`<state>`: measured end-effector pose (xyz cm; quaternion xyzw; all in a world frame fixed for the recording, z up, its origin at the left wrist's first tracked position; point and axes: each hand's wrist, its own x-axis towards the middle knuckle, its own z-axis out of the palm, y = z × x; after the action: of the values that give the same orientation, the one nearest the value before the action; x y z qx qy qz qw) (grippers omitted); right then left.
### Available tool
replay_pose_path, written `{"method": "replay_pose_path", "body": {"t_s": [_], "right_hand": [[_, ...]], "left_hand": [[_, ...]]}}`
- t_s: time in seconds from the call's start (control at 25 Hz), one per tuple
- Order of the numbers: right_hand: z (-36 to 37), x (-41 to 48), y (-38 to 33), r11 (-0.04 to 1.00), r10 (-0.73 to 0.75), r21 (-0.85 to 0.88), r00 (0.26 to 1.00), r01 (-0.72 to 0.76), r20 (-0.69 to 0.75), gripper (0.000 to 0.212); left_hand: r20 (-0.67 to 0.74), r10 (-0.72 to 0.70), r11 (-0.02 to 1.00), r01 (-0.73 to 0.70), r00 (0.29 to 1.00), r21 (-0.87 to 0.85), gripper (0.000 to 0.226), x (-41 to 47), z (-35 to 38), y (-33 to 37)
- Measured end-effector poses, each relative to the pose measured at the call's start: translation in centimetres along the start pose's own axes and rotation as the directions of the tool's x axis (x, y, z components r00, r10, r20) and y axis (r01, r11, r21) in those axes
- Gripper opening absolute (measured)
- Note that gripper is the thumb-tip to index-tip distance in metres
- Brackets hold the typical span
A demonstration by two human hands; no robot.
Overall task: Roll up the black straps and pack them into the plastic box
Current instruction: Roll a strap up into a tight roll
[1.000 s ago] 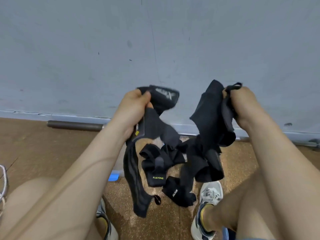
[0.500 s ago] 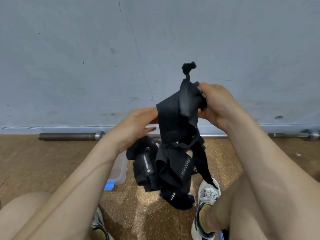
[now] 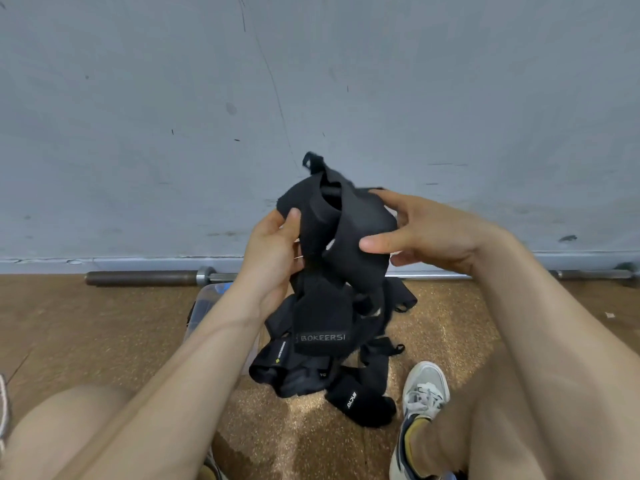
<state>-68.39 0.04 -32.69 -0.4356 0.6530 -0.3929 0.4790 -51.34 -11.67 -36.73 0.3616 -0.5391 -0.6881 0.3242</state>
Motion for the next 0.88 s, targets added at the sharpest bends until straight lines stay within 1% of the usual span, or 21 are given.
{"method": "replay_pose_path", "body": {"t_s": [0.04,0.08,0.12,0.16,0.2,0.24,0.28,0.32,0.4,0.44,0.48,0.52,0.56,0.6,0.64,0.68,0.72,0.76,0.8,0.84,0.88], "right_hand": [[0.1,0.3,0.1,0.999,-0.037,0.008,0.998,0.037,-0.041,0.043],[0.3,0.5,0.1,0.997,-0.077,0.010,0.990,0.079,-0.119,0.033],[0.5,0.7,0.1,0.993,-0.120,-0.033,0.970,0.116,-0.214,0.026],[0.6,0.7,-0.1,0.987,-0.156,-0.088,0.942,0.136,-0.297,0.023],[0.7,0.7,-0.2,0.982,-0.182,-0.108,0.917,0.154,-0.354,0.024],[0.7,0.5,-0.4,0.981,-0.191,-0.071,0.900,0.178,-0.392,0.024],[0.4,0.3,-0.5,0.979,-0.177,0.009,0.878,0.202,-0.445,0.024],[-0.2,0.1,-0.7,0.964,-0.138,0.121,0.831,0.239,-0.539,0.025],[-2.1,-0.4,-0.9,0.861,0.002,0.334,0.655,0.384,-0.756,0.025],[-2.9,-0.6,-0.7,0.843,0.041,0.337,0.576,0.418,-0.816,0.023],[-3.2,-0.7,-0.5,0.891,0.021,0.260,0.538,0.372,-0.843,0.021],[-3.0,-0.5,0.0,0.968,-0.040,0.107,0.559,0.228,-0.828,0.026],[-2.3,-0.1,0.5,0.995,-0.100,-0.086,0.644,0.054,-0.759,0.039],[-1.1,0.4,1.0,0.962,-0.144,-0.266,0.726,-0.055,-0.672,0.047],[0.0,0.9,1.3,0.917,-0.184,-0.388,0.775,-0.086,-0.605,0.044],[0.8,1.4,1.3,0.901,-0.205,-0.429,0.813,-0.060,-0.544,0.034],[1.1,1.8,1.0,0.918,-0.176,-0.395,0.854,-0.037,-0.490,0.026],[1.2,1.9,0.9,0.942,-0.111,-0.333,0.905,-0.035,-0.410,0.019],[1.4,1.8,0.8,0.956,-0.040,-0.291,0.961,-0.043,-0.275,0.013],[1.7,1.8,0.9,0.954,-0.001,-0.297,0.993,-0.035,-0.122,0.020],[2.3,1.7,1.2,0.951,0.017,-0.308,1.000,-0.016,0.001,0.030]], "left_hand": [[-0.026,-0.013,0.999,0.012,1.000,-0.036,0.029,0.2,-0.3,0.2],[-0.052,-0.021,0.998,0.018,0.998,-0.059,0.030,0.3,-0.4,0.3],[-0.087,-0.019,0.998,0.014,0.996,-0.064,0.030,0.5,-0.6,0.2],[-0.138,-0.008,0.999,0.001,0.990,-0.054,0.029,0.8,-0.9,0.1],[-0.210,0.003,0.999,-0.012,0.978,-0.041,0.028,1.1,-1.3,-0.1],[-0.284,0.005,0.999,-0.014,0.959,-0.032,0.027,1.6,-1.8,-0.5],[-0.342,-0.004,1.000,-0.003,0.940,-0.021,0.027,2.1,-2.4,-0.9],[-0.388,-0.024,1.000,0.024,0.921,-0.007,0.026,2.5,-3.2,-1.4],[-0.452,-0.113,0.993,0.118,0.885,-0.017,0.024,3.0,-4.6,-2.2],[-0.458,-0.164,0.986,0.163,0.874,-0.043,0.027,3.1,-4.8,-2.4],[-0.440,-0.200,0.979,0.192,0.875,-0.063,0.028,2.8,-4.7,-2.4],[-0.407,-0.204,0.979,0.191,0.890,-0.074,0.026,2.2,-4.2,-2.0],[-0.368,-0.192,0.981,0.179,0.910,-0.069,0.024,1.9,-3.6,-1.7],[-0.332,-0.175,0.984,0.154,0.927,-0.089,0.024,1.8,-3.2,-1.5],[-0.305,-0.168,0.982,0.133,0.937,-0.134,0.025,1.8,-2.7,-1.1],[-0.287,-0.167,0.975,0.114,0.943,-0.193,0.026,1.5,-2.3,-0.4],[-0.276,-0.176,0.963,0.106,0.945,-0.250,0.028,1.5,-2.0,0.2],[-0.271,-0.194,0.945,0.106,0.943,-0.308,0.030,1.5,-1.9,0.7],[-0.265,-0.223,0.922,0.114,0.938,-0.371,0.033,1.7,-1.9,1.3],[-0.253,-0.245,0.895,0.119,0.936,-0.429,0.035,1.9,-1.9,1.6],[-0.237,-0.258,0.869,0.118,0.937,-0.480,0.035,2.1,-1.9,1.8]]}}
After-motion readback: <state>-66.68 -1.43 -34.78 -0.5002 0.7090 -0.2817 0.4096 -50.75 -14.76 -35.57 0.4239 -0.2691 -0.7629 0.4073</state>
